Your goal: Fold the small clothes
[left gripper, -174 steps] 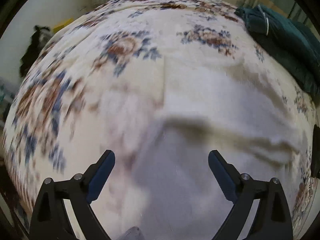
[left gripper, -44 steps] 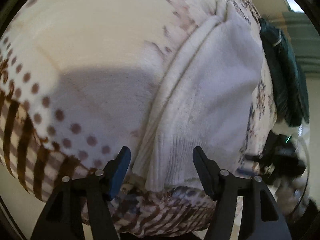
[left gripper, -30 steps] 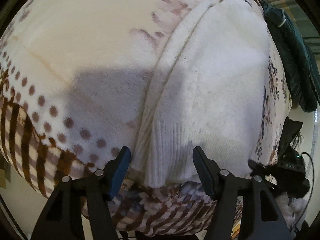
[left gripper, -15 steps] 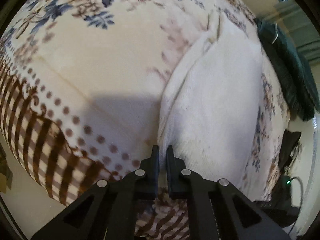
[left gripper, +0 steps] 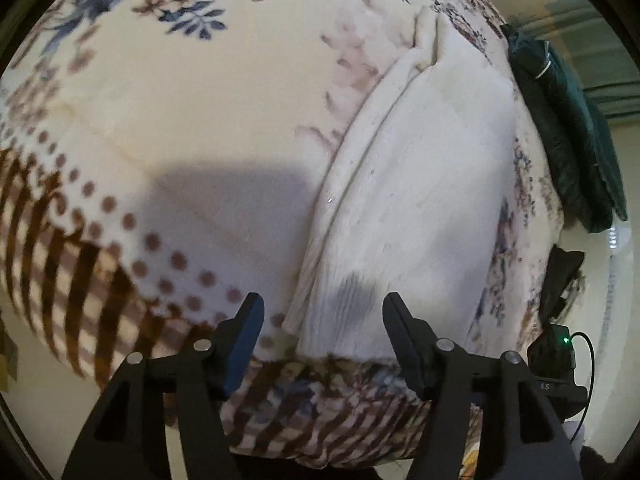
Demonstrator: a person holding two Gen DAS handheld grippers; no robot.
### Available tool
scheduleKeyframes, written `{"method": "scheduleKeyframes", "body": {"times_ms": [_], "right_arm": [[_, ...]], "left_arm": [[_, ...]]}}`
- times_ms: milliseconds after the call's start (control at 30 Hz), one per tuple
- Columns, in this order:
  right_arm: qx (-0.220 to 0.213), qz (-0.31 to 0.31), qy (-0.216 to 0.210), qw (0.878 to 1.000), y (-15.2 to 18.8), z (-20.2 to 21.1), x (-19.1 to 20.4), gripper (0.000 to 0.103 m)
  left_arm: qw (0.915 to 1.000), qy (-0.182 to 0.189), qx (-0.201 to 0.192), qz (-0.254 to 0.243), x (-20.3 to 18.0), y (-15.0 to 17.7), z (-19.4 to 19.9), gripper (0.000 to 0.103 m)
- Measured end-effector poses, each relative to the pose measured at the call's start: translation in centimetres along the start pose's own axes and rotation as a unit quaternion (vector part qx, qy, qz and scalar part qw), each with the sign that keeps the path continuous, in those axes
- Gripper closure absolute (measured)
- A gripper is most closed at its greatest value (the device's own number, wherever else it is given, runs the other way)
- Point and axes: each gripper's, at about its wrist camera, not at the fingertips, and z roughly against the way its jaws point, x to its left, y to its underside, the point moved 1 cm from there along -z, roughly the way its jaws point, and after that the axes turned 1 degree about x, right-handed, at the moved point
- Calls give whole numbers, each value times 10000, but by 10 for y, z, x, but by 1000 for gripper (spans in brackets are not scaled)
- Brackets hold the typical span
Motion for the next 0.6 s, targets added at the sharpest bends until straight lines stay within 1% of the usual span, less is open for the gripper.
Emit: {"method": "scheduleKeyframes", "body": {"times_ms": [33, 67, 133, 167, 200, 233, 267, 300, 333, 367, 400, 433, 467, 533, 567, 600], "right_arm": [[-129, 51, -29, 9999, 0, 10, -3, 48], [-437, 70, -27, 9990, -6, 24, -5, 48], [-632, 22, -168, 9979, -20, 28, -10, 42], [-677, -11, -242, 9974, -23, 27, -13, 42], [-716, -48, -332, 9969, -29, 24, -13, 42], [-712, -56, -437, 9965, -37, 18, -13, 42], [-678, -79, -583, 9960, -45, 11, -15, 42], [-678, -79, -583, 9960, -45, 11, -15, 42], [-620, -101, -715, 9955, -50, 4, -14, 43], [-665, -122, -920, 9935, -55, -6, -7, 48], [-671, -131, -961, 9930, -54, -12, -3, 75], [-586, -129, -904, 9941, -50, -19, 1, 96], [-569, -108, -765, 9954, -45, -21, 3, 96], [-533, -130, -484, 9973, -39, -23, 5, 97], [-480, -139, -353, 9981, -43, -23, 6, 97], [-480, -139, -353, 9981, -43, -23, 6, 97]], "left_arm": [[10000, -6, 38, -34, 0, -4, -5, 44], [9999, 25, 81, -85, -1, -8, -13, 44], [9996, 42, 216, -187, -1, -14, -30, 44], [9993, 39, 302, -212, -2, -17, -38, 44], [9987, 149, 420, -241, -4, -20, -50, 44], [9983, 150, 487, -276, -4, -20, -54, 44], [9981, 140, 504, -328, -7, -21, -59, 45], [9980, 200, 421, -416, -10, -20, -59, 48], [9980, 203, 355, -477, -14, -19, -58, 81], [9975, 246, 393, -532, -16, -17, -58, 97], [9976, 243, 403, -506, -16, -16, -55, 96], [9984, 242, 282, -433, -13, -14, -48, 96], [9987, 252, 233, -371, -9, -12, -42, 96], [9982, 380, 385, -245, 0, -10, -39, 95], [9981, 349, 461, -199, 3, -10, -37, 94], [9982, 230, 529, -165, 2, -14, -31, 92]]}}
